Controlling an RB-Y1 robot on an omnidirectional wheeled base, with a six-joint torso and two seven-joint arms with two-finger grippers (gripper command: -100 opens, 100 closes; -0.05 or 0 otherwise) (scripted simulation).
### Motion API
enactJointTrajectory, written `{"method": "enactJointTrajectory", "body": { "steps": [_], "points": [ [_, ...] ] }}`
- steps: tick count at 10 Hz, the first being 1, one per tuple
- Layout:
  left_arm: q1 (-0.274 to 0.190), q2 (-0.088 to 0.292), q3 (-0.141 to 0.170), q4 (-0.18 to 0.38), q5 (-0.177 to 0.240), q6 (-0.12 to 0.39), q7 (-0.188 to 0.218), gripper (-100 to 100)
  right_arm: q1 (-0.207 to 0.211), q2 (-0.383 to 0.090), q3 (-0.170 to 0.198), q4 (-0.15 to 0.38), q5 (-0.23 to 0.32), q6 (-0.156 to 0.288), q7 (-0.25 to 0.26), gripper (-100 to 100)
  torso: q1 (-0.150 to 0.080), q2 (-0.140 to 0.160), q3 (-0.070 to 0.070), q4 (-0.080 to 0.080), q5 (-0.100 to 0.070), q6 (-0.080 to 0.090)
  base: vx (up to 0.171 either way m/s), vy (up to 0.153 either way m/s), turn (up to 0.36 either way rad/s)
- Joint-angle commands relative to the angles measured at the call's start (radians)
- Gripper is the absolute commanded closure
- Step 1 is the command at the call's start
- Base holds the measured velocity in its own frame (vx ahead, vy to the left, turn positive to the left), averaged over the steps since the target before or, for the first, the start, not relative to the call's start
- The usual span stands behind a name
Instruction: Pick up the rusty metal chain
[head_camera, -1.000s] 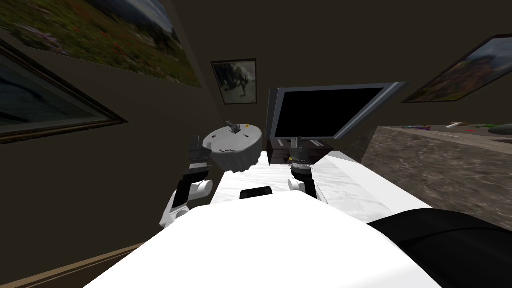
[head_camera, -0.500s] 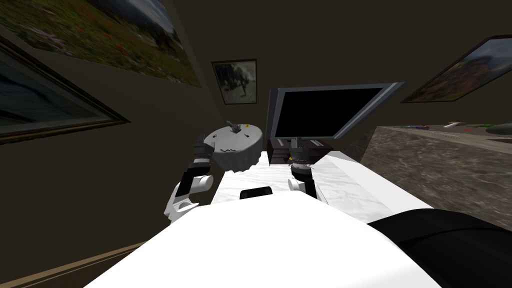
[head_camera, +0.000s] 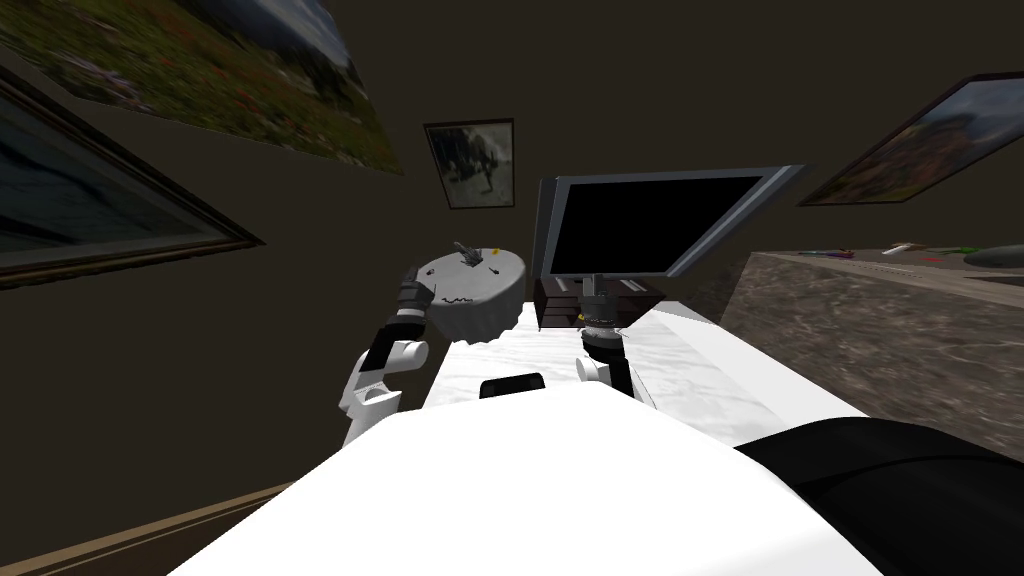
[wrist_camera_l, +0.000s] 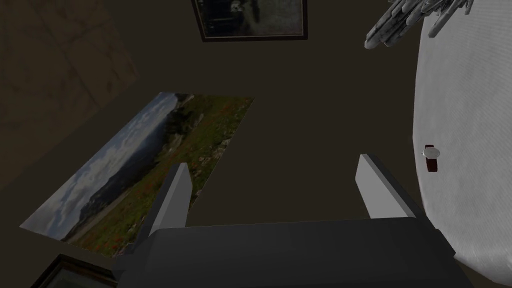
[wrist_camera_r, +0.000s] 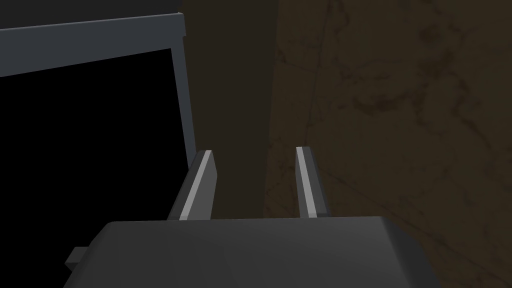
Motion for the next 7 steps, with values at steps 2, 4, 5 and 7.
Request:
{"method": "enactJointTrajectory", "body": {
  "steps": [2,4,5,7],
  "points": [
    [-0.056,0.008,-0.001,0.035,0.003,0.076,0.012,-100,0.0,0.0,0.0,0.0,0.0,0.0,0.0,0,-0.001,0.0,0.0,0.0,0.0,0.0,-0.005,0.013,-0.004],
    [-0.059,0.008,-0.001,0.035,0.003,0.112,0.012,-100,0.0,0.0,0.0,0.0,0.0,0.0,0.0,0,0.0,0.0,0.0,0.0,0.0,0.0,-0.003,0.014,-0.006],
    [-0.108,0.018,-0.001,0.069,0.009,0.151,0.025,-100,0.0,0.0,0.0,0.0,0.0,0.0,0.0,0,-0.001,0.0,0.0,0.0,0.0,0.0,-0.007,0.021,-0.006],
    [-0.144,0.027,-0.001,0.106,0.015,0.206,0.039,-100,0.0,0.0,0.0,0.0,0.0,0.0,0.0,0,0.0,0.0,0.0,0.0,0.0,0.0,-0.007,0.023,-0.014]
  ]
}}
